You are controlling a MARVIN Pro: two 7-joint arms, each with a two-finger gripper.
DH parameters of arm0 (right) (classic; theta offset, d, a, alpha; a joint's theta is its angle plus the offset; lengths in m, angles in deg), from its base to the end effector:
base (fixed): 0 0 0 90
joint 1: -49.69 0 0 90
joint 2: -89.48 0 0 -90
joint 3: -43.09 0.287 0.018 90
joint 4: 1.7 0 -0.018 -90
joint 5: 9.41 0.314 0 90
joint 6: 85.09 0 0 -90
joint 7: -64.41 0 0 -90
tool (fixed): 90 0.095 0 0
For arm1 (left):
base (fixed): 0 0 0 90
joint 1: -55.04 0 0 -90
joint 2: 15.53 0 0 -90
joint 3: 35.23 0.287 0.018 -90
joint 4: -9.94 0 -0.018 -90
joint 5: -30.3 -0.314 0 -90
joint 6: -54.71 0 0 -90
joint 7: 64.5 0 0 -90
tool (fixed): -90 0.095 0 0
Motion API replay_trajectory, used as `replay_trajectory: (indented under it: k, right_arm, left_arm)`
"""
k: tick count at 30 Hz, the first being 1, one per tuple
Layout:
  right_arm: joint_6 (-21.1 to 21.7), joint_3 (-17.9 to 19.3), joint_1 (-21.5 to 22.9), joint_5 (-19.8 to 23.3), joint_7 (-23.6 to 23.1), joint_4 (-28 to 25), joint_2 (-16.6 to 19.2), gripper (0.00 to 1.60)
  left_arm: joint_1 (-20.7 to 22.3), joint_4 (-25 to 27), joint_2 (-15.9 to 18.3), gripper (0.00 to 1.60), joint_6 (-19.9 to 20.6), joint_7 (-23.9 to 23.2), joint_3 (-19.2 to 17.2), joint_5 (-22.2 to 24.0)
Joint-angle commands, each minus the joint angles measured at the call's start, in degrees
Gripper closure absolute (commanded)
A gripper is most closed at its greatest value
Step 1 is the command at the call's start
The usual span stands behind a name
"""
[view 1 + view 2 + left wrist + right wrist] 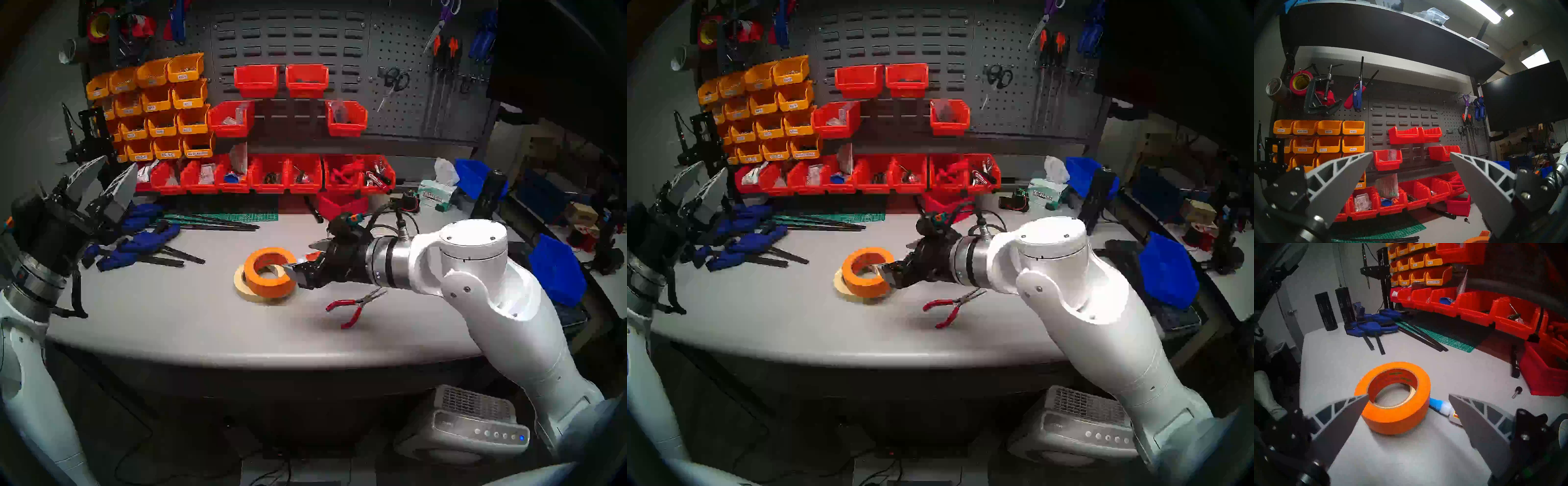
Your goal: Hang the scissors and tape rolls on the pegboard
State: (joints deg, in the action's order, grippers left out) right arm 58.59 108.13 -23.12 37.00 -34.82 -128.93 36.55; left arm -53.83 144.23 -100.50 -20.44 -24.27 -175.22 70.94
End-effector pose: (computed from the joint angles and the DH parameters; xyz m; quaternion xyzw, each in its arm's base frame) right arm 0.3378 0.0978 -0.1177 -0.7564 -0.3704 -0.4703 0.2637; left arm 0.2137 0.1678 -0.0722 0.5187 -0.1307 0.8340 0.1356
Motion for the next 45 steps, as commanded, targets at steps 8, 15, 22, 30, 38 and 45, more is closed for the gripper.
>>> replay_trajectory:
  k: [8,15,22,30,38,45]
  right_arm:
    - [1.3,-3.6,10.1,-2.3,-1.0,5.8,-5.3,0.00]
    - [1.3,-6.9,12.8,-3.7,-1.5,8.7,-6.5,0.00]
    - [1.3,-8.3,14.3,-4.6,-1.7,10.3,-6.7,0.00]
    - [1.3,-9.7,16.3,-5.3,-2.4,11.3,-6.0,0.00]
    - [1.3,-10.1,16.4,-4.6,-2.7,12.0,-5.7,0.00]
    - [1.3,-9.0,15.5,-4.1,-2.7,11.1,-5.3,0.00]
  left_arm:
    - [0.7,1.1,0.1,0.00,-0.2,0.0,-0.1,0.4]
    - [0.7,1.1,0.1,0.00,-0.1,0.1,-0.1,0.4]
    - [0.7,1.1,0.1,0.00,-0.1,0.1,-0.2,0.4]
    - [0.7,1.1,0.1,0.00,-0.1,0.1,-0.2,0.5]
    - [0.7,1.1,0.1,0.00,-0.1,0.1,-0.2,0.5]
    - [0.7,1.1,0.1,0.00,-0.1,0.1,-0.2,0.5]
